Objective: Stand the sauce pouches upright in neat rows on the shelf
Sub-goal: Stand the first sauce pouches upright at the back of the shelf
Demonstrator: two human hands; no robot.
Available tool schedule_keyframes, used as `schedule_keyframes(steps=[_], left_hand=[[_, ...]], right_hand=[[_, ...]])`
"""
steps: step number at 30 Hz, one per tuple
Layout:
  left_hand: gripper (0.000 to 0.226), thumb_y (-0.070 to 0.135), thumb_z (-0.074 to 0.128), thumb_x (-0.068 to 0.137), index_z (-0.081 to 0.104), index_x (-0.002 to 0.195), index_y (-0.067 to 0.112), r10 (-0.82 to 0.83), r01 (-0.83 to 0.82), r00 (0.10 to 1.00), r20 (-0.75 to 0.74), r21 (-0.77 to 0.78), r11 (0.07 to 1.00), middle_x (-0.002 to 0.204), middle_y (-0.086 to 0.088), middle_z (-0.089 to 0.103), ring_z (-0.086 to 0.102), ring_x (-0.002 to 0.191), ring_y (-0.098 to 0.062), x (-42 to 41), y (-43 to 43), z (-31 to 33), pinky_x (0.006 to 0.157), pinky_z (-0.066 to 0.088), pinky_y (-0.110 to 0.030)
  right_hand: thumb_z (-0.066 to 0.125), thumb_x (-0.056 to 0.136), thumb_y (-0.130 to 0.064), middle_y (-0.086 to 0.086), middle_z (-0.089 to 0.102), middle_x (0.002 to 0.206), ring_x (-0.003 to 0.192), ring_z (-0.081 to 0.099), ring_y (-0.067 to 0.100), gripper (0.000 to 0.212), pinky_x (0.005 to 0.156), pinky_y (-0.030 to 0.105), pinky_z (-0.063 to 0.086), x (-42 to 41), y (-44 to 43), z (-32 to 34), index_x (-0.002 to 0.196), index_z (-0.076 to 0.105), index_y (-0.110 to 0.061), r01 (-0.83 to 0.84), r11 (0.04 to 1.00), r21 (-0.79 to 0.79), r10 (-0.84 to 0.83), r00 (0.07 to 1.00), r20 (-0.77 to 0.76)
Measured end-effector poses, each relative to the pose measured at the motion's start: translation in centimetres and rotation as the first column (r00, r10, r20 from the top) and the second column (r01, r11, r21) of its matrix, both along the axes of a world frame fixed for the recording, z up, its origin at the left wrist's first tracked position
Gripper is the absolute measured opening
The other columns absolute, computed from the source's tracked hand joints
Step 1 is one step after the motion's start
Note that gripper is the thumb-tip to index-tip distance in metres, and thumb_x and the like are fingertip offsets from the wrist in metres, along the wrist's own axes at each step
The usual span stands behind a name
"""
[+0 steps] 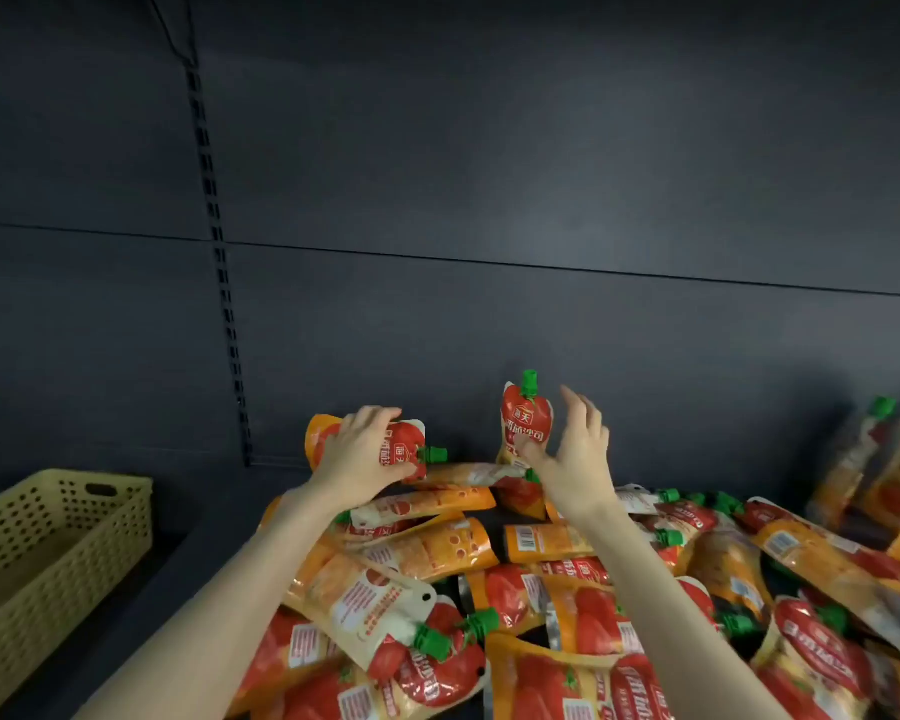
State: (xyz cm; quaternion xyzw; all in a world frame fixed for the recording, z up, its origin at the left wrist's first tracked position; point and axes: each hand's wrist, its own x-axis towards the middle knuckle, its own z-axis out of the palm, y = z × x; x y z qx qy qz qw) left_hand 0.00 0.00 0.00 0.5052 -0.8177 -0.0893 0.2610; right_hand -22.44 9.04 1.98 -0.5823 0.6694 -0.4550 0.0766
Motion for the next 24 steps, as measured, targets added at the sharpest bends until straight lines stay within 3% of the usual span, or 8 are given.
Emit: schedule_keyframes(steps=[2, 5, 9, 14, 17, 19, 21, 24], left_hand=[[0.08, 0.048, 0.068, 0.077, 0.03, 0.142, 0.02, -0.004, 0.0, 0.996, 0.085, 0.049, 0.999, 0.143, -0.002, 0.037, 0.033, 0.132, -0.023, 0.0, -1.4, -0.2, 0.106, 0.026, -0.039], [0.078, 0.049, 0.069, 0.075, 0.036, 0.138, 0.02, 0.001, -0.008, 0.989, 0.145, 0.049, 0.999, 0.139, -0.003, 0.044, 0.039, 0.128, -0.025, 0.0, -3.5, -0.7, 0.108, 0.025, -0.04], [0.058, 0.049, 0.073, 0.071, 0.054, 0.117, 0.02, -0.051, 0.042, 0.991, 0.124, 0.068, 0.997, 0.115, 0.0, 0.058, 0.052, 0.11, -0.021, 0.5, -5.4, -0.7, 0.097, 0.037, -0.04], [0.026, 0.027, 0.077, 0.074, 0.054, 0.085, 0.02, -0.107, 0.14, 0.943, -0.314, 0.084, 0.987, 0.079, 0.006, 0.061, 0.061, 0.079, -0.016, 1.0, -6.4, 0.0, 0.065, 0.043, -0.024], [0.025, 0.02, 0.076, 0.075, 0.059, 0.092, 0.012, -0.048, 0.125, 0.789, -0.612, 0.083, 0.989, 0.087, -0.003, 0.067, 0.065, 0.08, -0.017, 1.0, -6.7, 1.1, 0.071, 0.052, -0.031], [0.023, 0.018, 0.074, 0.077, 0.059, 0.093, 0.013, 0.043, 0.17, 0.631, -0.775, 0.192, 0.966, 0.093, -0.007, 0.069, 0.067, 0.085, -0.019, 0.8, -6.4, 0.6, 0.074, 0.055, -0.035], [0.024, 0.018, 0.073, 0.078, 0.059, 0.097, 0.017, 0.113, 0.203, 0.55, -0.827, 0.264, 0.943, 0.1, -0.005, 0.069, 0.066, 0.094, -0.02, 1.0, -6.3, -0.4, 0.079, 0.055, -0.037], [0.044, 0.007, 0.075, 0.074, 0.056, 0.111, 0.019, 0.089, 0.235, 0.657, -0.749, 0.315, 0.919, 0.11, -0.002, 0.066, 0.062, 0.103, -0.018, 2.2, -6.8, -1.0, 0.087, 0.052, -0.039]], right_hand=[[0.066, 0.086, -0.027, 0.006, 0.031, 0.147, 0.136, 0.029, 0.026, 0.078, 0.111, 0.041, 0.032, 0.0, -1.3, -0.1, 0.146, 0.018, -0.013, -0.016, 1.0, 0.019, 0.014, 0.994, 0.106], [0.066, 0.086, -0.023, 0.007, 0.05, 0.133, 0.12, 0.051, 0.022, 0.069, 0.094, 0.029, 0.044, -0.1, -2.7, -0.1, 0.14, 0.026, -0.009, -0.028, 0.995, 0.094, 0.004, 0.968, 0.25], [0.069, 0.083, -0.024, 0.007, 0.061, 0.118, 0.105, 0.059, 0.021, 0.048, 0.083, 0.026, 0.045, -0.3, -4.1, 0.0, 0.124, 0.048, -0.009, 0.014, 0.99, 0.139, -0.048, 0.969, 0.242], [0.073, 0.079, -0.018, 0.008, 0.068, 0.106, 0.096, 0.064, 0.022, 0.033, 0.086, 0.036, 0.052, -1.1, -6.1, 0.3, 0.108, 0.062, -0.009, -0.016, 0.982, 0.19, -0.033, 0.967, 0.253], [0.075, 0.076, -0.013, 0.01, 0.07, 0.102, 0.095, 0.066, 0.026, 0.027, 0.088, 0.046, 0.053, -1.3, -7.2, 0.3, 0.101, 0.064, -0.01, -0.092, 0.977, 0.195, 0.021, 0.94, 0.34], [0.074, 0.078, -0.012, 0.007, 0.069, 0.099, 0.098, 0.066, 0.027, 0.026, 0.085, 0.043, 0.054, -1.3, -7.7, 0.3, 0.101, 0.063, -0.01, -0.142, 0.97, 0.197, 0.052, 0.914, 0.401], [0.073, 0.078, -0.012, 0.003, 0.068, 0.097, 0.098, 0.065, 0.024, 0.027, 0.08, 0.034, 0.054, -1.3, -7.9, 0.4, 0.103, 0.062, -0.012, -0.184, 0.962, 0.2, 0.084, 0.902, 0.424], [0.078, 0.073, -0.016, 0.002, 0.066, 0.104, 0.098, 0.063, 0.019, 0.043, 0.084, 0.034, 0.053, -1.2, -8.2, 0.0, 0.111, 0.058, -0.014, -0.189, 0.95, 0.25, 0.11, 0.947, 0.3]])
